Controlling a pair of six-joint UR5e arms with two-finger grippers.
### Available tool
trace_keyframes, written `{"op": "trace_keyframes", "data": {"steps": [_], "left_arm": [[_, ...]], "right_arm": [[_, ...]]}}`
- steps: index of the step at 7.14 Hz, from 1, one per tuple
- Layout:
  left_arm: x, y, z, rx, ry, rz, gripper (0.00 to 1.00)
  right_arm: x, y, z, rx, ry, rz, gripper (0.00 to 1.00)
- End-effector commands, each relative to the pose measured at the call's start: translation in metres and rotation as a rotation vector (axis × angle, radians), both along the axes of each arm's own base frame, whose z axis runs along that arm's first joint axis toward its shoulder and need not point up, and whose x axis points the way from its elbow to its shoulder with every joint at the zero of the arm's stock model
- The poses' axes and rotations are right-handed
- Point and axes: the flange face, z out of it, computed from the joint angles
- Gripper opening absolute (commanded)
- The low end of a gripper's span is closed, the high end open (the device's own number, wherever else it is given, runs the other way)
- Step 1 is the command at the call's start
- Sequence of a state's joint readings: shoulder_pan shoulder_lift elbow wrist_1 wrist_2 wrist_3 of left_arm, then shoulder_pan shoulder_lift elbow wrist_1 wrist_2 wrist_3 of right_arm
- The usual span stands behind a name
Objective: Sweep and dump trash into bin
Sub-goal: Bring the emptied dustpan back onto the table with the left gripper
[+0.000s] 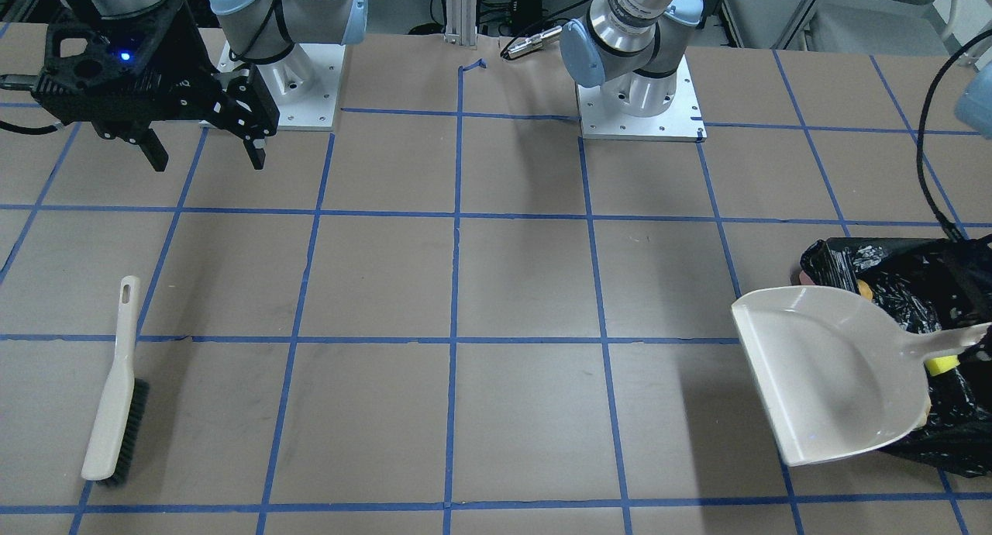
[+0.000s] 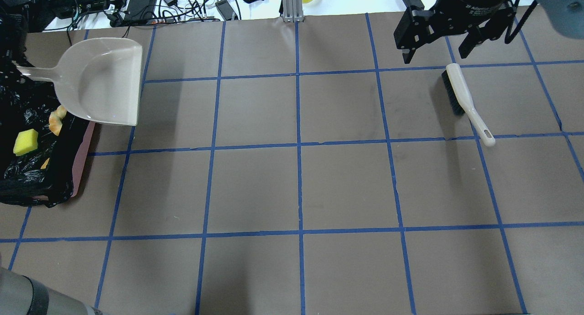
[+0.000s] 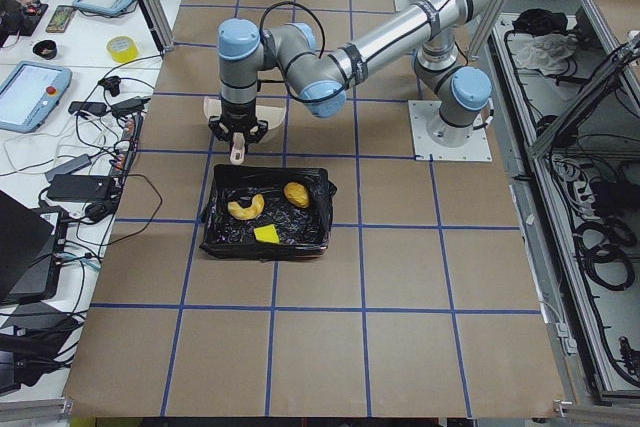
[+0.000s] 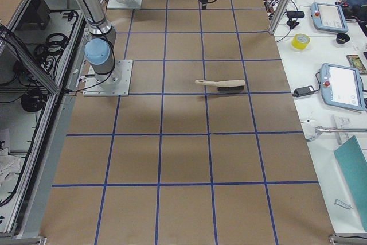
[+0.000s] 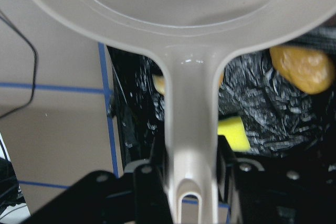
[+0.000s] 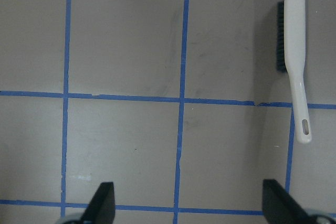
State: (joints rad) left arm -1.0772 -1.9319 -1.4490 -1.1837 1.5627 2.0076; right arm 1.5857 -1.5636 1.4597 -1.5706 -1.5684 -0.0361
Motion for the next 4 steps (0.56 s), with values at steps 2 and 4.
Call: {"op": "trace_keyframes", "data": {"steps": [2, 4], "left_arm": [[-0.142, -0.038, -0.072, 0.143, 0.124, 0.074, 0.00], [-0.160, -0.045, -0.104, 0.190, 0.133, 0.095, 0.00]], "right_arm": [[0.000, 0.000, 0.000, -0.002, -0.001, 0.000, 1.00], [0.000, 0.000, 0.000, -0.002, 0.001, 0.000, 1.00]]}}
